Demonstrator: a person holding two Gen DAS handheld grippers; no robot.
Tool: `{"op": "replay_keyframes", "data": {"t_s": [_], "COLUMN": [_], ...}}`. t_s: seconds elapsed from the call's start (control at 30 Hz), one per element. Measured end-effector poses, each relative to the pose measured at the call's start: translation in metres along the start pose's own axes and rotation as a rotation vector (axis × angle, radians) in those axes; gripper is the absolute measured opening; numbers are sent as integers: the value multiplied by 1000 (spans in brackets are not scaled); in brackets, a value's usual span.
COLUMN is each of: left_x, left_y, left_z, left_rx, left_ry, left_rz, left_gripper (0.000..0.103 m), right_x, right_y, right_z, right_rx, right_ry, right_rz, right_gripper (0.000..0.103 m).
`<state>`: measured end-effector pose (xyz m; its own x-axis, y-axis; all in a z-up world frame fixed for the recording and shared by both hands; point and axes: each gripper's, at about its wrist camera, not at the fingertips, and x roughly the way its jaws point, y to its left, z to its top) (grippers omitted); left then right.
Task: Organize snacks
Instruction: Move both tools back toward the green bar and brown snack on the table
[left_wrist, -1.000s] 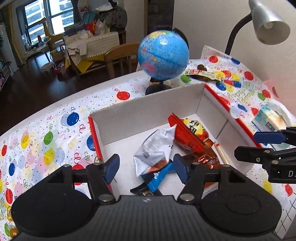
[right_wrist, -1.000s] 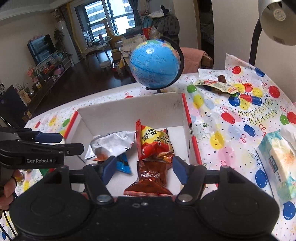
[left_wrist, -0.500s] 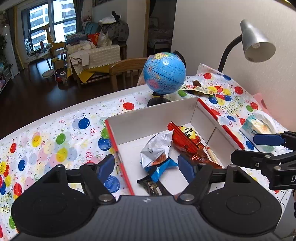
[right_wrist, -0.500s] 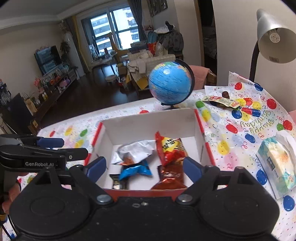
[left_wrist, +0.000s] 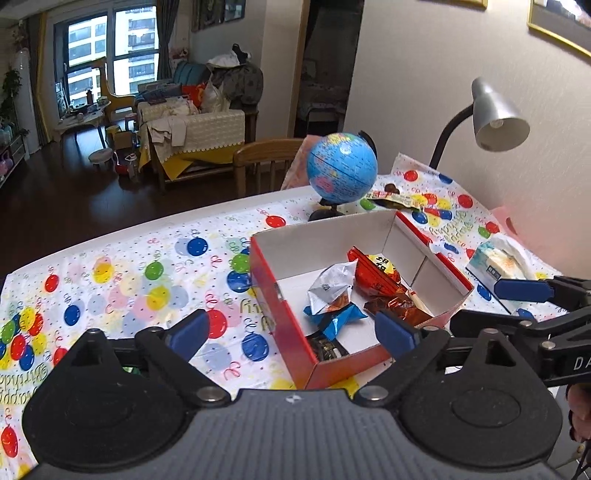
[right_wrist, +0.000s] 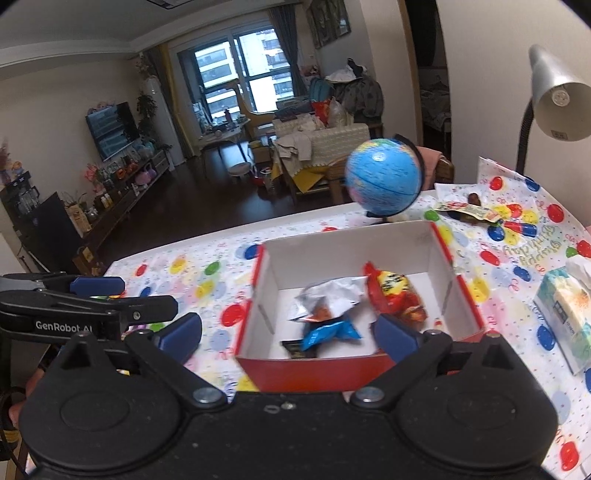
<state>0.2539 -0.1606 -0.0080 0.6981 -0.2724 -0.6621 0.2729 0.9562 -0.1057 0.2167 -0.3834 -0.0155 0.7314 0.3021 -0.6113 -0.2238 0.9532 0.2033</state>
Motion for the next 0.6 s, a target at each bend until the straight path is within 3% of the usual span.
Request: {"op": "replay_keyframes", "data": {"t_s": [0.6], "left_x": [-74], "left_y": [99], "left_z": [-63], "left_rx": [-94], "left_ry": [-18], "left_rz": [54], "left_gripper": [103], "right_x": [11], "right_y": [114], "right_z": [-30], "right_rx": [-71], "right_ry": [28], "right_rz": [54], "right_gripper": [102]}}
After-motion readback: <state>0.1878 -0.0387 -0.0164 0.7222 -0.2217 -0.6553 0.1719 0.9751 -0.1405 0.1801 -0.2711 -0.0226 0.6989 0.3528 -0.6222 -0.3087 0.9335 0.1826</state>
